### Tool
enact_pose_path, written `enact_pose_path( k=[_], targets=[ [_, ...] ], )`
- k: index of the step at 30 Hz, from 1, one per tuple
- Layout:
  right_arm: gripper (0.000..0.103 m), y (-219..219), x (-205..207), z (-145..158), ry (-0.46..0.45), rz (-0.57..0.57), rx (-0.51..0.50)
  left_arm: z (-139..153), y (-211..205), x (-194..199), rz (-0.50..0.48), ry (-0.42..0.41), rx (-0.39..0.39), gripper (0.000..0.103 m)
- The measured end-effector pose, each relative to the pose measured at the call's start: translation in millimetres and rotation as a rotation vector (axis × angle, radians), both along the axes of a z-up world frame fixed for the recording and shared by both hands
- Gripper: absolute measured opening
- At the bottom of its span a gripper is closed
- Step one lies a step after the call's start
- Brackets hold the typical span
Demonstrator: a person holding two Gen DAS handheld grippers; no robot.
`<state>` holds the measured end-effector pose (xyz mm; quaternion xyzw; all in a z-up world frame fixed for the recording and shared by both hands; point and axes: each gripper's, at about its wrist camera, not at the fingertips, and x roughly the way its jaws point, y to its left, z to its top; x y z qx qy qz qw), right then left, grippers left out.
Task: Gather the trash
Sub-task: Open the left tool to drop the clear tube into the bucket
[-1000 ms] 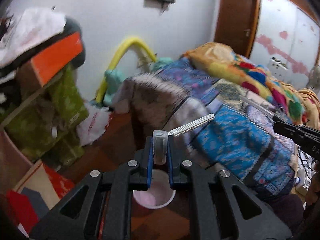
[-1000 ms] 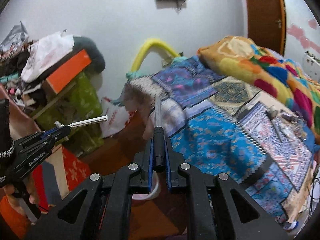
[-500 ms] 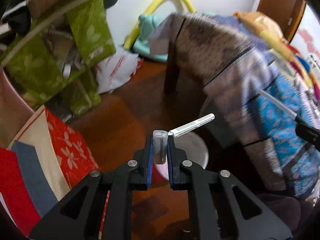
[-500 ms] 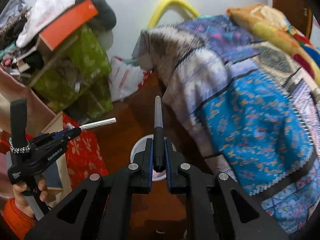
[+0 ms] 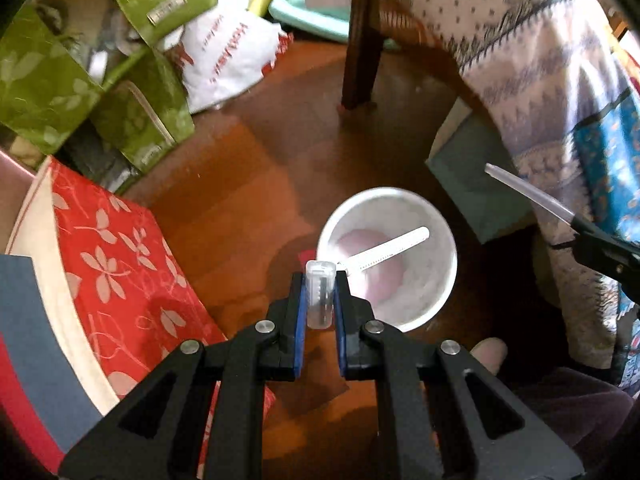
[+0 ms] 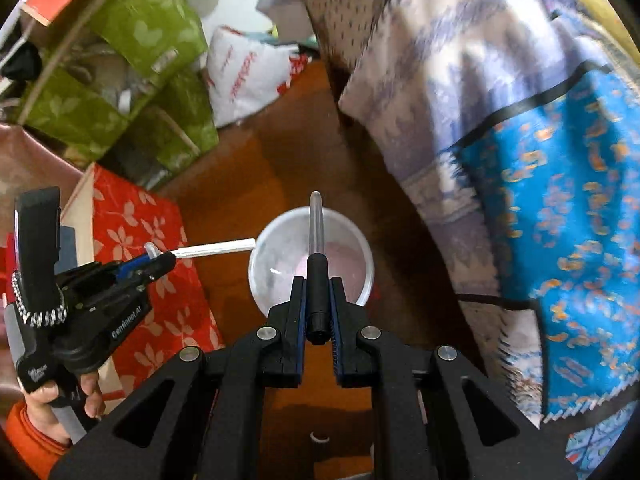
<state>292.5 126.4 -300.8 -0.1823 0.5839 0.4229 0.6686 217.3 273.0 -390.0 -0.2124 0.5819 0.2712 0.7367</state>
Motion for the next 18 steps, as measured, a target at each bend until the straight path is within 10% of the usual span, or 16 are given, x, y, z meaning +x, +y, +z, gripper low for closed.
enact_pose_path(
  k=[9, 14, 18],
  targets=[
    [0.01, 25.3, 6.5, -23.6, 0.024, 0.038, -0.031, -26.4, 0.0, 20.4, -0.023, 0.037, -0.061, 0.012],
    [0.032, 23.3, 8.0, -32.5, 0.101, 0.044, -0.024, -25.9, -3.2, 28.5, -0.045, 0.024, -0.109, 0.041],
    [0.036, 20.4, 2.5, -29.8, 0.062, 0.062, -0.039, -20.7, -13.1, 31.2, -0.092, 0.036, -0.06, 0.041]
  ],
)
